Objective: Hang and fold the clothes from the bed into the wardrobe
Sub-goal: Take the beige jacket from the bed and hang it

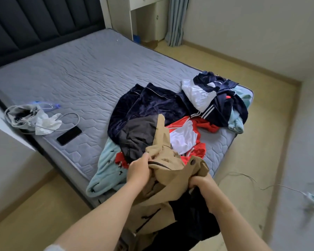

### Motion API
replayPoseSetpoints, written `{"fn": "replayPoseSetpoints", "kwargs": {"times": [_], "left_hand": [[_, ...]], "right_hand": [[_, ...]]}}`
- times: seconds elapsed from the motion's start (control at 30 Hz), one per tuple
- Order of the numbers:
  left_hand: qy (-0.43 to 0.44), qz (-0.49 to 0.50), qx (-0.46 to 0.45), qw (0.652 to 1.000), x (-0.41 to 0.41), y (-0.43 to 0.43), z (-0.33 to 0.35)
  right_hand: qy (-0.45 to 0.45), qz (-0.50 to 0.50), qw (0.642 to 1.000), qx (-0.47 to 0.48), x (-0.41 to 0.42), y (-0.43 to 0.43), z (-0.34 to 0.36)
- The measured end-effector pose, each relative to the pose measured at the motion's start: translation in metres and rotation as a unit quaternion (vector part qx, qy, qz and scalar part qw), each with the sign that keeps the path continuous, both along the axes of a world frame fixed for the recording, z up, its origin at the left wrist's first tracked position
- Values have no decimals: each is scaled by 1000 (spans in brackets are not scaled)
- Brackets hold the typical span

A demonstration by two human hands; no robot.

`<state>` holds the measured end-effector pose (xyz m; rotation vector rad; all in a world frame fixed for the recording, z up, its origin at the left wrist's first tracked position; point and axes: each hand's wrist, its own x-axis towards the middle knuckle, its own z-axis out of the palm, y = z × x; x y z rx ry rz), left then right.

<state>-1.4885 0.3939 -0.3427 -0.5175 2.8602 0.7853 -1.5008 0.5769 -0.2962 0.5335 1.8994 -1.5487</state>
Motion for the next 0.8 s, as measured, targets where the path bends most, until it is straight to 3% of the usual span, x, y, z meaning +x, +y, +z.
{"fn": "replayPoseSetpoints", "kwargs": {"times": [0.1,0.2,0.37,0.47,0.57,0.67,0.8], "left_hand": [[84,119,57,988,-9,-18,30],[188,160,109,963,-13,-34,76],[350,276,243,862,6,-66,164],[449,282,275,802,27,-82,231],[542,226,258,767,55,-89,289],[574,192,236,760,73,-93,315],[502,263,216,795,75,-106,289]], "right_hand": [[97,-3,995,-26,5,-5,6],[206,47,975,-72,-1,-40,26],[325,53,931,-158,-13,-98,85],[386,60,883,-258,-15,-127,138],[453,97,823,-330,-14,-142,189],[497,143,786,-337,-17,-148,220],[507,191,822,-176,-26,-154,202]]}}
